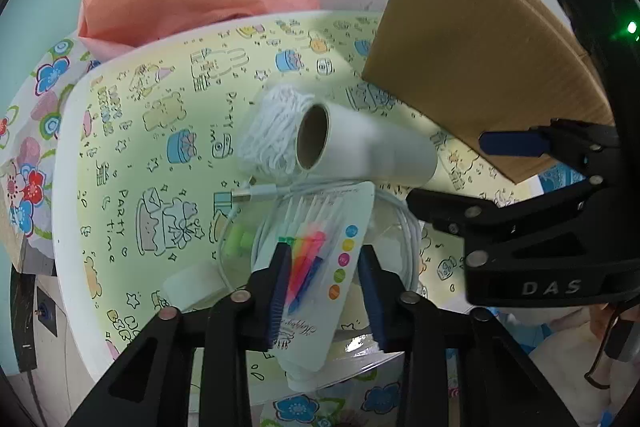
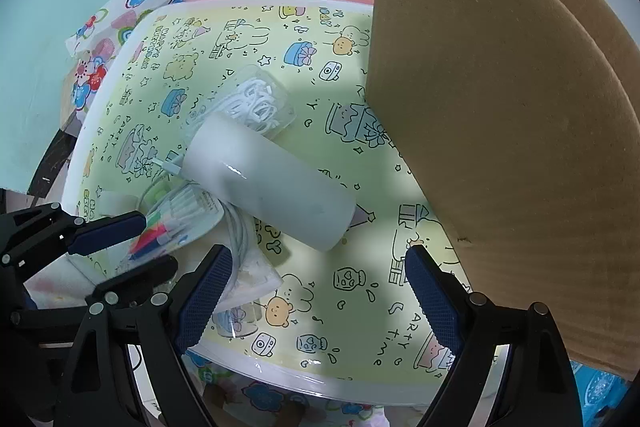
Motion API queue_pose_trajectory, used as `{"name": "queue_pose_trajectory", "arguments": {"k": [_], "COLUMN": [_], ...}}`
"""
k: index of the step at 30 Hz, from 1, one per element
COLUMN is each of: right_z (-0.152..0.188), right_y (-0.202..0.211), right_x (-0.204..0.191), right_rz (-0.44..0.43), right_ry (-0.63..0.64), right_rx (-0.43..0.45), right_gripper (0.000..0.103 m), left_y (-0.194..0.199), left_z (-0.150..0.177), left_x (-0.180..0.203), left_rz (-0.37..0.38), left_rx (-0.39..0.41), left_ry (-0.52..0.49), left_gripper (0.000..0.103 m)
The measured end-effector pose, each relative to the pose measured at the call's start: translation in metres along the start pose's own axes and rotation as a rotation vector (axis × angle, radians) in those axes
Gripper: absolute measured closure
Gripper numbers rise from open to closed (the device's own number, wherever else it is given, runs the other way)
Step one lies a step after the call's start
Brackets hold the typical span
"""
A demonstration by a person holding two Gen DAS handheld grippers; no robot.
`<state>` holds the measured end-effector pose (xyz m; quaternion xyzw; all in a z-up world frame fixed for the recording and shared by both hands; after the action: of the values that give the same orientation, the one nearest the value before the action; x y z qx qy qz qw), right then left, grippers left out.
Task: Organize objects
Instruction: 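Grasp the coloured pen card with the left tool while the right tool grasps the white lint roller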
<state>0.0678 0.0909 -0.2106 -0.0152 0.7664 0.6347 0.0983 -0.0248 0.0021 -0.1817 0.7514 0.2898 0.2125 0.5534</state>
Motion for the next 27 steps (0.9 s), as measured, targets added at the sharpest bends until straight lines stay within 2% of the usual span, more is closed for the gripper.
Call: {"name": "queue_pose_trajectory", "arguments": {"k": [4, 8, 10, 14, 17, 19, 21, 23, 27], "right_z": [-0.003, -0.009, -0.012, -0.021, -0.025, -0.028, -0.029, -0.030, -0.028], "right_y": [0.001, -0.001, -0.001, -0.006, -0.015, -0.022, -0.028, -0.040, -0.051], "right_x": [-0.002, -0.007, -0.014, -0.033, -0.042, -0.047, -0.050, -0.051, -0.045], "right_rz": [0.002, 0.008, 0.001, -0.001, 0.020, 0.010, -0.002, 0.015, 0.035], "right_ry": [0.015, 0.050, 0.087, 0.190, 0.257, 0.293, 0.308, 0.323, 0.306], "right_rx": [0.019, 0.025, 0.028, 0.040, 0.037, 0.031, 0.023, -0.006, -0.030], "right_gripper": [0.013, 0.013, 0.013, 0.013, 0.014, 0.021, 0.039, 0.051, 0.054], "left_y": [0.004, 0.006, 0.006, -0.001, -0.004, -0.008, -0.013, -0.018, -0.025], "left_z": [-0.001, 0.000, 0.000, 0.002, 0.004, 0.006, 0.007, 0.007, 0.007], "left_x": [-0.006, -0.010, -0.012, -0.019, -0.021, -0.023, -0.025, -0.026, -0.027], "left_rz": [0.004, -0.029, -0.031, 0.023, 0.016, 0.034, 0.051, 0.062, 0.068], "left_rx": [0.003, -0.027, -0.041, -0.099, -0.131, -0.148, -0.163, -0.169, -0.171], "left_ry": [0.021, 0.024, 0.021, 0.041, 0.019, 0.018, 0.020, 0.023, 0.015], "left_gripper": [0.072, 0.072, 0.072, 0.072, 0.068, 0.060, 0.054, 0.048, 0.048]}}
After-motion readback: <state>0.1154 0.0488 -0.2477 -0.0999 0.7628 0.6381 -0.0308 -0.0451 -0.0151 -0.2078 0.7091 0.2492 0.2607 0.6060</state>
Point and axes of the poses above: each gripper's, at about its wrist camera, not at the fingertips, and y roughly against the way its jaws point, x to its right, z to its underside, the point moved 5 cm from there along -y, roughly the way its jaws point, and after that the axes turned 14 degrees about -y, right-handed, at the moved point
